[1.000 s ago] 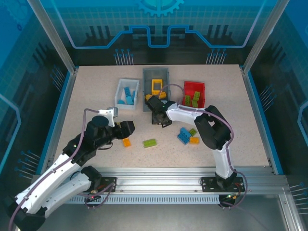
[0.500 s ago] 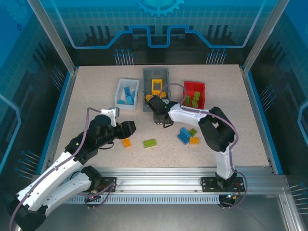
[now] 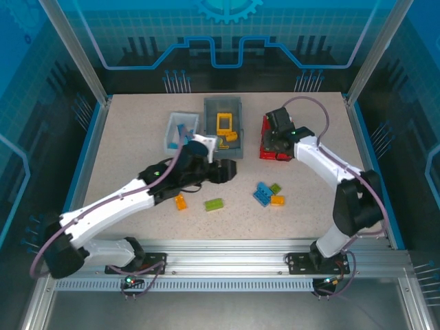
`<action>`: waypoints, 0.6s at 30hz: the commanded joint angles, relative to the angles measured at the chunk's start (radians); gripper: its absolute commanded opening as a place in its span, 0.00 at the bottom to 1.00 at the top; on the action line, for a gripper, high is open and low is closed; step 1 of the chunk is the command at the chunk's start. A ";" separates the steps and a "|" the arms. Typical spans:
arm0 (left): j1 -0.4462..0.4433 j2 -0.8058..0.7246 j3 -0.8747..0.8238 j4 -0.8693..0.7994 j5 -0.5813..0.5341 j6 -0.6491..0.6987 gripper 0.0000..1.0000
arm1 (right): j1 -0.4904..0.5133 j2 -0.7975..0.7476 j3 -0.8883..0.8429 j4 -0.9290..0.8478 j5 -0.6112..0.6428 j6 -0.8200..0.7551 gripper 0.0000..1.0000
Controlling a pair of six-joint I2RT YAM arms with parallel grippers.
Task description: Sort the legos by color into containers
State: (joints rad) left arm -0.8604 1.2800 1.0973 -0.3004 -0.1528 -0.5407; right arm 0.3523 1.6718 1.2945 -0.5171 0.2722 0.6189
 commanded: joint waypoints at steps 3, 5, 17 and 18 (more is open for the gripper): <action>-0.102 0.161 0.141 0.079 -0.162 0.105 0.71 | -0.103 0.192 0.181 -0.038 -0.140 -0.075 0.23; -0.113 0.206 0.164 0.087 -0.160 0.103 0.71 | -0.131 0.261 0.245 -0.055 -0.161 -0.078 0.23; -0.129 0.258 0.164 0.051 -0.173 0.086 0.71 | -0.178 0.452 0.456 -0.126 -0.220 -0.089 0.45; -0.129 0.248 0.153 0.038 -0.181 0.079 0.71 | -0.179 0.445 0.455 -0.124 -0.222 -0.090 0.46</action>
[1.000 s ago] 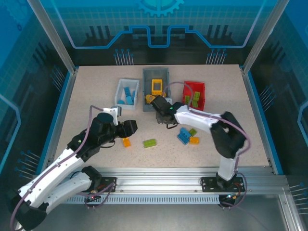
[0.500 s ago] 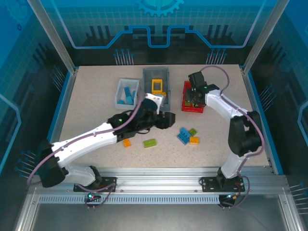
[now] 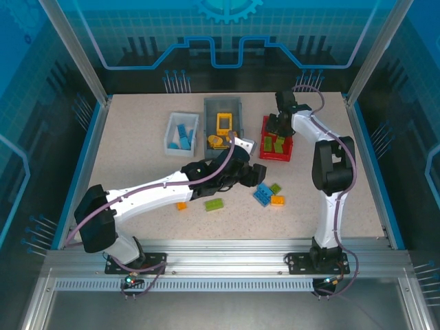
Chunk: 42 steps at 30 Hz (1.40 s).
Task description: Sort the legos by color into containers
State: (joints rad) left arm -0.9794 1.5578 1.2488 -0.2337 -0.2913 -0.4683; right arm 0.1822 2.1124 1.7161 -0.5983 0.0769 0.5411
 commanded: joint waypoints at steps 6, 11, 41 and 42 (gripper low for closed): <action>-0.010 -0.135 -0.079 -0.110 -0.079 -0.048 0.71 | -0.003 -0.108 -0.025 -0.025 -0.011 -0.015 0.49; -0.010 -0.271 -0.156 -0.253 -0.168 -0.144 0.72 | 0.038 -0.316 -0.178 0.019 0.045 -0.025 0.48; 0.430 -0.147 -0.553 -0.335 0.122 -0.413 0.67 | 0.974 -0.913 -0.949 0.352 0.243 -0.005 0.74; 0.429 -0.149 -0.555 -0.326 0.116 -0.413 0.62 | 0.974 -0.910 -0.944 0.349 0.245 -0.007 0.74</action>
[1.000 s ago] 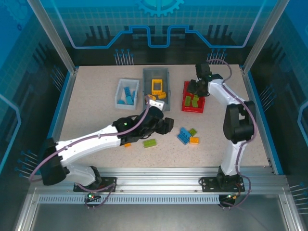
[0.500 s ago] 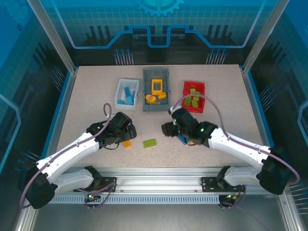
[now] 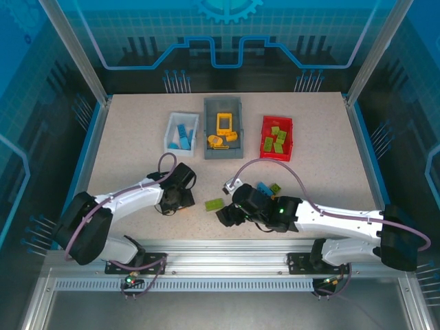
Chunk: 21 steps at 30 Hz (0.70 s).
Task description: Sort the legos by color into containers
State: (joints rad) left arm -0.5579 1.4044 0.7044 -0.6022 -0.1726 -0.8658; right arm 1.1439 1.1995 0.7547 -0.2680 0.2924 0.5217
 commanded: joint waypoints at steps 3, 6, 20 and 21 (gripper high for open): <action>0.009 -0.013 -0.022 0.071 -0.007 -0.008 0.51 | 0.013 0.004 0.029 0.007 0.040 0.009 0.74; 0.009 -0.035 0.001 0.053 -0.023 0.013 0.40 | -0.001 -0.030 0.029 -0.014 0.069 0.024 0.73; -0.029 0.191 0.691 -0.080 -0.008 0.265 0.32 | -0.376 -0.322 -0.026 0.136 0.030 0.063 0.75; -0.029 0.240 0.753 -0.083 -0.001 0.279 0.32 | -0.398 -0.307 -0.014 0.152 0.014 0.060 0.75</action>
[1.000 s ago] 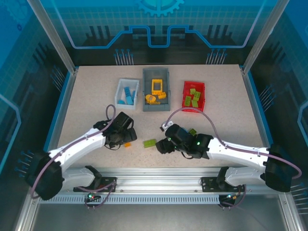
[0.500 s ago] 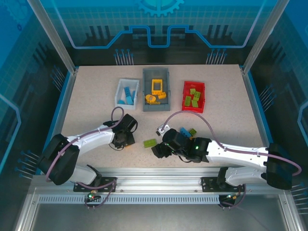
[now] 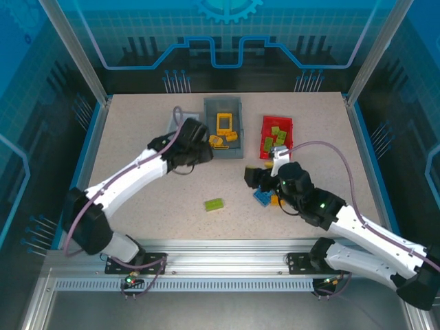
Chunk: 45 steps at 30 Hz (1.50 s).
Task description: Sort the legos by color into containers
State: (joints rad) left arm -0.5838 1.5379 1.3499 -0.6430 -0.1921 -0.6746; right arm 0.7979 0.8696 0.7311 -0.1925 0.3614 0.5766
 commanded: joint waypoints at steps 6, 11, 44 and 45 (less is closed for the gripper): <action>0.019 0.422 0.438 -0.083 0.074 0.140 0.32 | -0.124 0.112 0.090 0.099 -0.109 -0.001 0.76; 0.056 0.616 0.630 -0.112 0.129 0.145 0.36 | -0.131 0.138 0.116 0.097 -0.129 0.005 0.76; -0.186 -0.054 -0.010 0.105 -0.066 0.006 0.66 | -0.017 0.114 0.142 -0.386 -0.118 -0.165 0.73; -0.200 -0.104 -0.052 0.104 -0.098 -0.012 0.66 | 0.023 0.143 0.137 -0.362 -0.155 -0.213 0.75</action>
State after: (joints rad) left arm -0.7540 1.5555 1.3823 -0.5743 -0.1665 -0.6258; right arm 0.7441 0.9577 0.8505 -0.5270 0.3080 0.4850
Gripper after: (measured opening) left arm 0.658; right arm 0.740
